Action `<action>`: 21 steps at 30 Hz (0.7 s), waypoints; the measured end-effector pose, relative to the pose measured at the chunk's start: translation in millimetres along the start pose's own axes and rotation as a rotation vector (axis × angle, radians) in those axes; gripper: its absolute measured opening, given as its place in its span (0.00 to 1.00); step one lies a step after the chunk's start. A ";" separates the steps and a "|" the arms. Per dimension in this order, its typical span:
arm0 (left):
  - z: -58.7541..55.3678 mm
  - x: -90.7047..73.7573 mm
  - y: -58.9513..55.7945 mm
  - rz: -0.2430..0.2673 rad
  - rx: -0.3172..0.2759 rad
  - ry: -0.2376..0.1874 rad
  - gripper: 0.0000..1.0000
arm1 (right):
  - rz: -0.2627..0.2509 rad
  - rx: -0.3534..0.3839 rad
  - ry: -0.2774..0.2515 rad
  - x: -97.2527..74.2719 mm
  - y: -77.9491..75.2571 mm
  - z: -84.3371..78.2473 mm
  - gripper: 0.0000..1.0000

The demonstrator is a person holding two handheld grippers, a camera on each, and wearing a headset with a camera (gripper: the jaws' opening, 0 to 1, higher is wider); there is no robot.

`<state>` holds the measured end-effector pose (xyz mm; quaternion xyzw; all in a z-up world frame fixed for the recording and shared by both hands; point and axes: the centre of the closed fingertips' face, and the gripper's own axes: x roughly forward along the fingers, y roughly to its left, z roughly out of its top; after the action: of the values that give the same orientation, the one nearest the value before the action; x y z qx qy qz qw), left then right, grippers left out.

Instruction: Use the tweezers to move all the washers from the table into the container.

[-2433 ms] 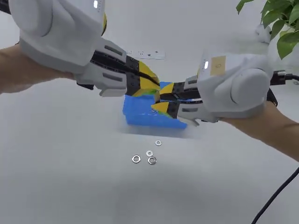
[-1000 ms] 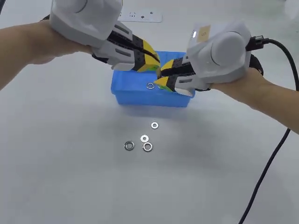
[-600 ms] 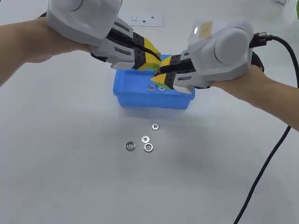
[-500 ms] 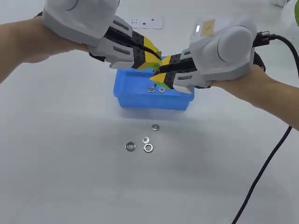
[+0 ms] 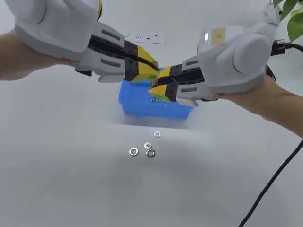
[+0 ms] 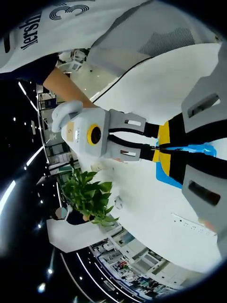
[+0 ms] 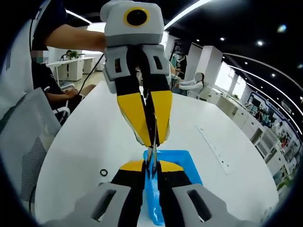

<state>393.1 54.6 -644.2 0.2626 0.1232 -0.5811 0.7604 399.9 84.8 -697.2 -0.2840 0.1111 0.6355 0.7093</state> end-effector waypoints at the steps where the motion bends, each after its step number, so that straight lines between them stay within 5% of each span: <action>1: -0.8 -1.4 -6.2 -0.003 -0.004 0.002 0.05 | 0.007 -0.009 0.007 0.1 4.3 0.0 0.11; 11: -13.7 -3.0 -57.1 -0.034 -0.058 0.024 0.05 | 0.081 -0.041 0.031 6.7 60.4 -10.6 0.11; 21: -26.7 0.3 -86.2 -0.052 -0.126 0.026 0.05 | 0.109 -0.008 0.046 8.5 92.2 -24.7 0.11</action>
<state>314.6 52.7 -688.6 0.2185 0.1760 -0.5883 0.7584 317.4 81.4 -745.8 -0.2947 0.1401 0.6670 0.6698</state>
